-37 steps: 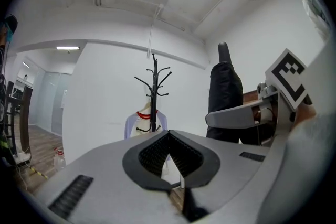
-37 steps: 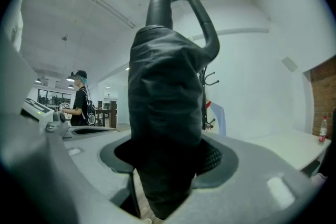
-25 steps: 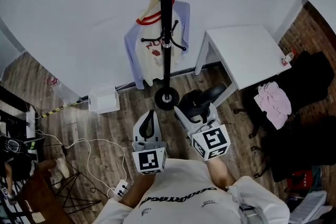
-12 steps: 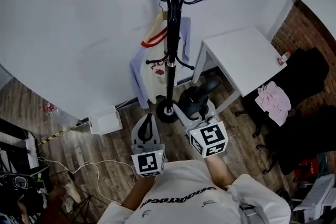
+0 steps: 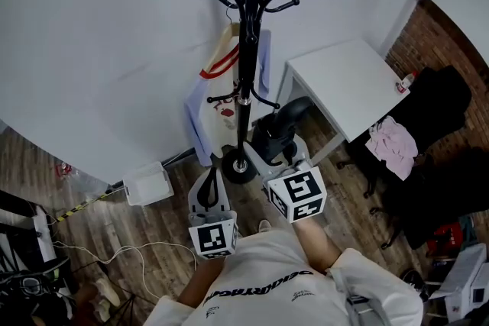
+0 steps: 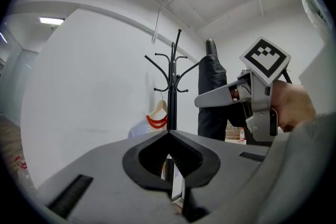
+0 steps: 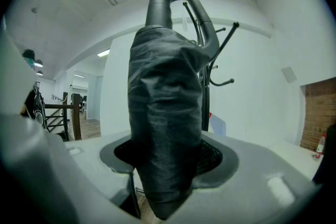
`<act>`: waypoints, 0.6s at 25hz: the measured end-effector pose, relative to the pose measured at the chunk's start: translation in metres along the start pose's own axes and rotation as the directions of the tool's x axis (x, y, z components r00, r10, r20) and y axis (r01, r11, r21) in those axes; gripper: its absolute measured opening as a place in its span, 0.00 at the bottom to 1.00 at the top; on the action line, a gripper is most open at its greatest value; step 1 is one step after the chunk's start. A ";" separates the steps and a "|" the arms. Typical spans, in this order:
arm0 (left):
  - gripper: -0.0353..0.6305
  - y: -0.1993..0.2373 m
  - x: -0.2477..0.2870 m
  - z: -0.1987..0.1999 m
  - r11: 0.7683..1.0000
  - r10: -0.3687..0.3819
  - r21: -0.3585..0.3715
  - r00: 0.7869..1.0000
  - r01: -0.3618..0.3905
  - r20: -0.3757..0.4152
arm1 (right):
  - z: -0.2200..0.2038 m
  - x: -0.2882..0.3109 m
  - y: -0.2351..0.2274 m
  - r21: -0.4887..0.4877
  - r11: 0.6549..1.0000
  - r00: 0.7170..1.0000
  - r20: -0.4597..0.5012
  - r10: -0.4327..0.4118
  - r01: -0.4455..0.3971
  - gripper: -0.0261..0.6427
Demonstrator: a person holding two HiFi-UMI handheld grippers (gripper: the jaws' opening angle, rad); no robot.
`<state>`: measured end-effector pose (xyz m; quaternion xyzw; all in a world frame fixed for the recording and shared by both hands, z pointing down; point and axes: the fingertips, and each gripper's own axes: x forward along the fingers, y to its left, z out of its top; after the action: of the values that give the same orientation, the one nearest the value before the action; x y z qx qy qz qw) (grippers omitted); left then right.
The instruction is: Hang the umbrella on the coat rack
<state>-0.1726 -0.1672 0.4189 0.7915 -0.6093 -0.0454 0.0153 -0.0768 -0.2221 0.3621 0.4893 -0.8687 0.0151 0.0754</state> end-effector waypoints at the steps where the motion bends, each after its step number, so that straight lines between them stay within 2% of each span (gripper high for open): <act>1: 0.05 0.001 0.003 0.000 1.000 0.003 0.000 1.000 -0.003 -0.001 | 0.002 0.004 -0.001 -0.001 1.000 1.000 0.001 0.003 -0.003 0.45; 15: 0.05 -0.004 0.041 -0.005 0.999 0.028 0.025 1.000 -0.028 0.005 | 0.024 0.061 -0.034 -0.041 0.999 1.000 0.003 0.019 -0.019 0.46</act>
<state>-0.1578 -0.2055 0.4210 0.7828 -0.6211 -0.0396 0.0047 -0.0816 -0.2939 0.3454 0.4793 -0.8736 -0.0029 0.0837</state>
